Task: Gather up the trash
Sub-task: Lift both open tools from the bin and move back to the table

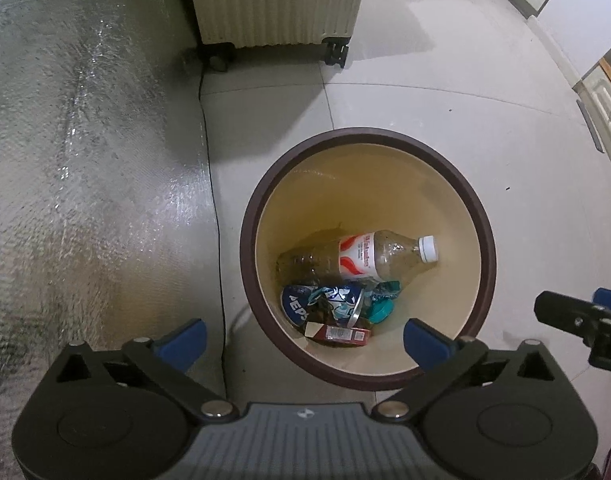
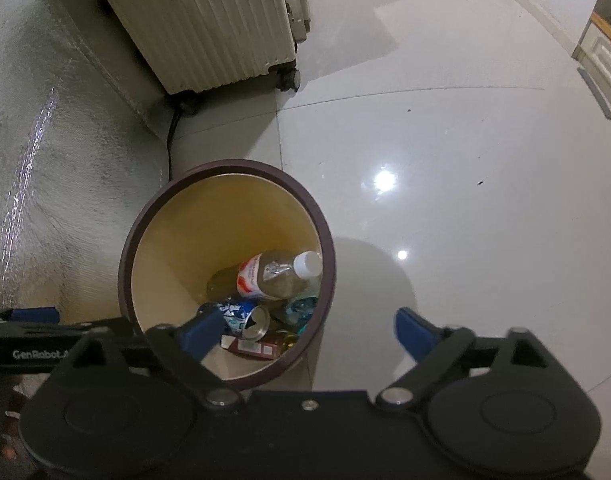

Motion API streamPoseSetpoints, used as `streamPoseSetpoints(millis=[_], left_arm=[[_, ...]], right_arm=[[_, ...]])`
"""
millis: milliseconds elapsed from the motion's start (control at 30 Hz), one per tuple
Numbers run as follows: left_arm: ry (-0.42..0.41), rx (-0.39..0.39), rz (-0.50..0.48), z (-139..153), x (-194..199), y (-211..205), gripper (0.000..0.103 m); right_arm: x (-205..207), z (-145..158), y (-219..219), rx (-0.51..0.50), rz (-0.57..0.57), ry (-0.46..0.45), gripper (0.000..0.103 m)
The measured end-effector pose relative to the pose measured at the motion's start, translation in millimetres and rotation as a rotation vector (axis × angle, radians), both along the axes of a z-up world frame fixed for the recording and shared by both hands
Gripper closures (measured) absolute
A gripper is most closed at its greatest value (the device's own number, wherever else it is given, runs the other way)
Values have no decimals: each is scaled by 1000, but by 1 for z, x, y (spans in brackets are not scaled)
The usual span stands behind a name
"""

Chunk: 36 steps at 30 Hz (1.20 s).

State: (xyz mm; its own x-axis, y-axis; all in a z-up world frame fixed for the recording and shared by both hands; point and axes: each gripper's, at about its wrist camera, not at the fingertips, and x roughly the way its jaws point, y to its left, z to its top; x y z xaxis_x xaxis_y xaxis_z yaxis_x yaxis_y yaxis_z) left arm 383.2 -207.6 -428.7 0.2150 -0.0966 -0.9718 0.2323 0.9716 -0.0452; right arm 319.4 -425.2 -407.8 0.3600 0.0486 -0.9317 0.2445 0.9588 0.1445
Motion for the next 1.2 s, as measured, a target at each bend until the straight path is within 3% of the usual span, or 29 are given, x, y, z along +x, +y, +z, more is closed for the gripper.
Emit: streamPoseSetpoints(millis=[267, 767, 1200], left_arm=[[-44, 5, 0, 23, -14, 2, 0], [-171, -2, 5, 90, -59, 17, 0], [-284, -55, -13, 168, -117, 20, 0]], right_arm=[[-12, 14, -4, -62, -1, -18, 0], [-56, 67, 0, -75, -29, -92, 0], [-124, 153, 16, -144, -18, -240, 0]])
